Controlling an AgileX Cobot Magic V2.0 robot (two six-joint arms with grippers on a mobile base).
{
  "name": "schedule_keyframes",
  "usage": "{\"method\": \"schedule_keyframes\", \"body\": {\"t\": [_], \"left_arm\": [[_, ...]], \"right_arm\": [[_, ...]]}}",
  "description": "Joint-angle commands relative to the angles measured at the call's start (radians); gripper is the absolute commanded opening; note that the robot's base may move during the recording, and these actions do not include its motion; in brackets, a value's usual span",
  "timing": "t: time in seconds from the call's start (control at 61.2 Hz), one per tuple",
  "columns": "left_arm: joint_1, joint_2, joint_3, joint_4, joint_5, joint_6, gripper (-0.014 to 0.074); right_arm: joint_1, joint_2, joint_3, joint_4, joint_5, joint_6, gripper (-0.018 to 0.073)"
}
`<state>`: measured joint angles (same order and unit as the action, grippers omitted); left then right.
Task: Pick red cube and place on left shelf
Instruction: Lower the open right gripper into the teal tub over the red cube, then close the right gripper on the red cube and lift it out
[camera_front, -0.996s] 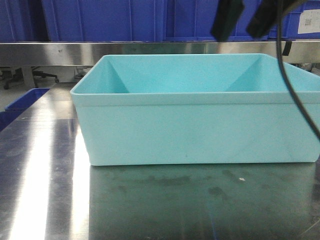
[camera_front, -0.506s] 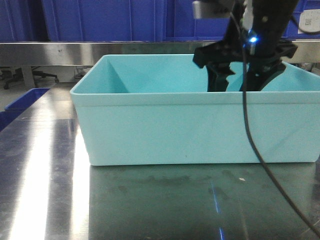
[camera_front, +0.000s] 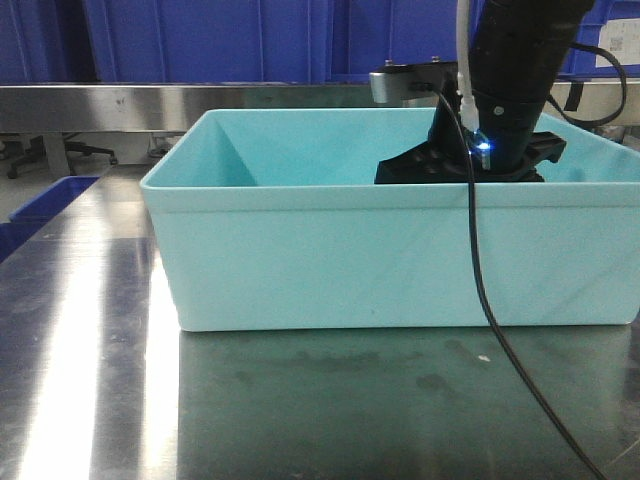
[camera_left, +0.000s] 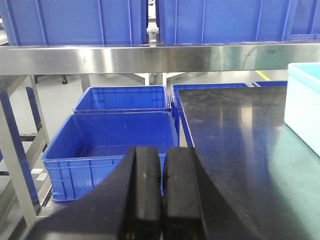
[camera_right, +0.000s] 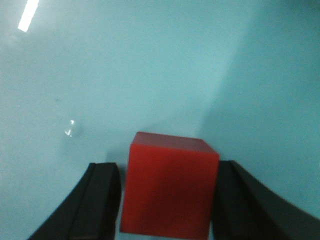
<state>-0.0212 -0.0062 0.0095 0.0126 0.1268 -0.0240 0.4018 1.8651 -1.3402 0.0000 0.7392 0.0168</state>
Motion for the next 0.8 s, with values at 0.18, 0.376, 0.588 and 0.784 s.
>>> {"method": "schedule_keyframes", "body": {"t": [0.18, 0.376, 0.588, 0.784], "left_arm": [[-0.006, -0.015, 0.023, -0.006, -0.088, -0.001, 0.0102], [-0.006, -0.015, 0.023, -0.006, -0.088, -0.001, 0.0102], [-0.006, -0.015, 0.023, -0.006, -0.088, -0.001, 0.0102], [-0.006, -0.015, 0.023, -0.006, -0.088, -0.001, 0.0102]], "right_arm": [[-0.006, -0.058, -0.075, -0.019, -0.014, -0.008, 0.0151], [-0.006, -0.161, -0.099, 0.0, 0.03, -0.008, 0.0099], [-0.006, -0.395, -0.003, 0.025, -0.007, -0.008, 0.0099], [-0.006, -0.679, 0.163, 0.037, -0.117, -0.008, 0.0099]]}}
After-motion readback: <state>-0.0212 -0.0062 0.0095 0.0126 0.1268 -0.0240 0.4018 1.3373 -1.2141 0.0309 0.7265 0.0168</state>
